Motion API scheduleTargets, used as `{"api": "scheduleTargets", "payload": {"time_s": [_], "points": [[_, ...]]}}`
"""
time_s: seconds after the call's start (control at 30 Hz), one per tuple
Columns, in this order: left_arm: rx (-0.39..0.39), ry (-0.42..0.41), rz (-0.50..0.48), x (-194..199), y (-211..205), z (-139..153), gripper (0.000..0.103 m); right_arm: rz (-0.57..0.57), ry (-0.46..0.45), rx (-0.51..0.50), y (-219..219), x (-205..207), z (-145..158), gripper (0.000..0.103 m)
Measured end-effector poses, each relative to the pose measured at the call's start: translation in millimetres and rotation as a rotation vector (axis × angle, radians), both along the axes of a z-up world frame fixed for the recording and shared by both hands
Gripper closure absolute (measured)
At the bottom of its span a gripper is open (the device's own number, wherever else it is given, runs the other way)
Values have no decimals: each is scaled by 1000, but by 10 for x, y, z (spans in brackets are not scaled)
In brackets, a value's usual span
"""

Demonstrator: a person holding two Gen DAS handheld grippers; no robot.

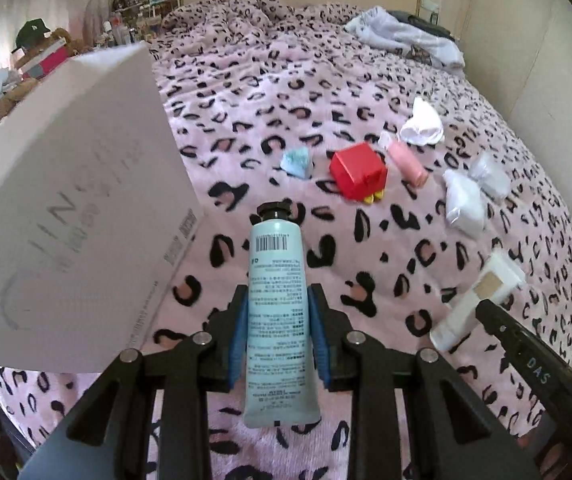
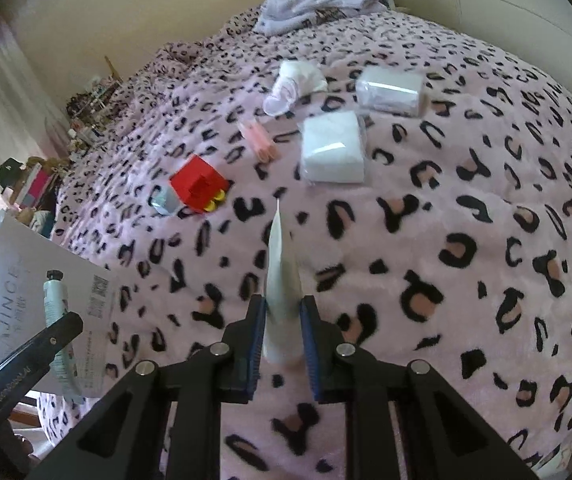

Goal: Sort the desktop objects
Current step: 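Lift the blue tube with the left tool while the right tool lifts the white tube, then carry the blue tube and white tube toward the white cardboard box with both tools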

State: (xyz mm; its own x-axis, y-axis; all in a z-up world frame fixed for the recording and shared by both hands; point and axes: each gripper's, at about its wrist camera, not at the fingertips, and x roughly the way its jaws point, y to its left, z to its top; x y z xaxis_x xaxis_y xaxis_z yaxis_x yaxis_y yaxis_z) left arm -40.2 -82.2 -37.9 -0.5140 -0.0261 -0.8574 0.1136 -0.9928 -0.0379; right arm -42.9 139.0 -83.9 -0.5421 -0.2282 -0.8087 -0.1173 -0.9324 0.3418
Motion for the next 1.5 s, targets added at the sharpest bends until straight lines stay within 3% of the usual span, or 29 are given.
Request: {"api": "scheduleTargets", "payload": {"time_s": [0.5, 0.77, 0.87, 1.07, 1.33, 1.5], "points": [[-1, -25, 20, 116, -188, -35, 74, 22, -56, -5, -179, -122, -236, 85], [5, -56, 25, 64, -221, -150, 74, 36, -95, -13, -238, -470, -452, 85], [6, -69, 25, 47, -230, -197, 74, 43, -119, -33, -284, -611, -565, 78], [8, -88, 26, 22, -247, -267, 74, 74, -182, 3, -421, -719, -831, 75], [12, -89, 25, -2, -247, -263, 74, 52, -156, -35, -367, -671, -805, 76], [13, -87, 25, -16, -242, -252, 74, 56, -121, -36, -355, -572, -605, 76]]}}
